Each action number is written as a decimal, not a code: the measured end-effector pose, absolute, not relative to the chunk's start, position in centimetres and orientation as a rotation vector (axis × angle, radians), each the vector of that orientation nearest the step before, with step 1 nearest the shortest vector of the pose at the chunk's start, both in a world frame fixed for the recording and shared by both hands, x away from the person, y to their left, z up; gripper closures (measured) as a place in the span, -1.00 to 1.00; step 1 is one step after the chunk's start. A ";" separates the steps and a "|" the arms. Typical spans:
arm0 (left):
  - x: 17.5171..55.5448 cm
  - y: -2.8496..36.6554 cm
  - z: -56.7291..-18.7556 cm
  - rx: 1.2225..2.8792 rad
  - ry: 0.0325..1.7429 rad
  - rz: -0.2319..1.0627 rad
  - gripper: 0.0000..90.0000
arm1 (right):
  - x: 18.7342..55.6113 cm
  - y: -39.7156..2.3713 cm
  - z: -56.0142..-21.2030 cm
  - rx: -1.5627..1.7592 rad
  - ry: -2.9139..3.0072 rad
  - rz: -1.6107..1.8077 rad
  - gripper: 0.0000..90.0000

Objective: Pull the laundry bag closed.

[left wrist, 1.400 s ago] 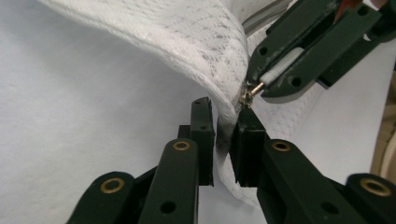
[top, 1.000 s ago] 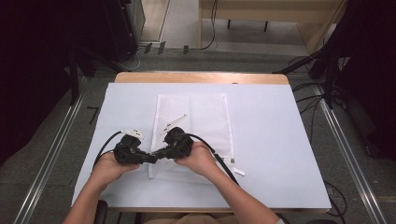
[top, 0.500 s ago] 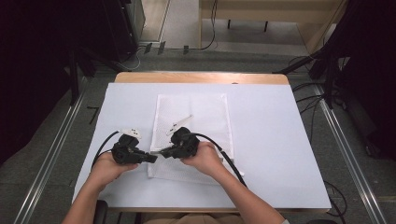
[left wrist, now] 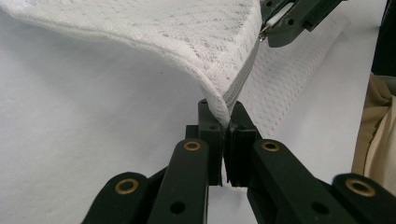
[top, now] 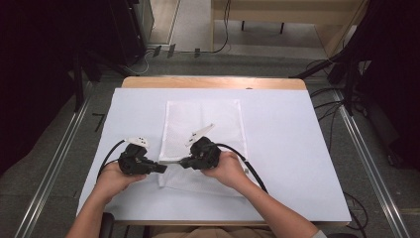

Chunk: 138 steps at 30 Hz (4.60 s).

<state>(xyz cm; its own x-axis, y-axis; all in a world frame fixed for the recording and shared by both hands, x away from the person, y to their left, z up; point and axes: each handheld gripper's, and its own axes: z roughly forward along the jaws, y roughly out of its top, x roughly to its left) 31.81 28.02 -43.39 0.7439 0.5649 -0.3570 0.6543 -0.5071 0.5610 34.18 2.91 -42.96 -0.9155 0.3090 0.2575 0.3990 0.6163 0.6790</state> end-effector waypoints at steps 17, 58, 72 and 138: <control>31.8 28.0 -43.4 2.249 0.909 -0.160 0.95 | 34.7 1.2 -43.4 -0.645 -2.671 -1.217 0.95; 31.7 28.3 -43.3 2.244 0.922 -0.183 0.96 | 34.8 -2.6 -43.4 -0.753 -2.678 -1.212 0.95; 31.6 28.4 -43.3 2.241 0.933 -0.189 0.96 | 34.7 -4.3 -43.9 -0.804 -2.676 -1.184 0.95; 31.8 28.8 -43.5 2.245 0.959 -0.229 0.97 | 34.5 -8.8 -44.4 -0.916 -2.669 -1.125 0.95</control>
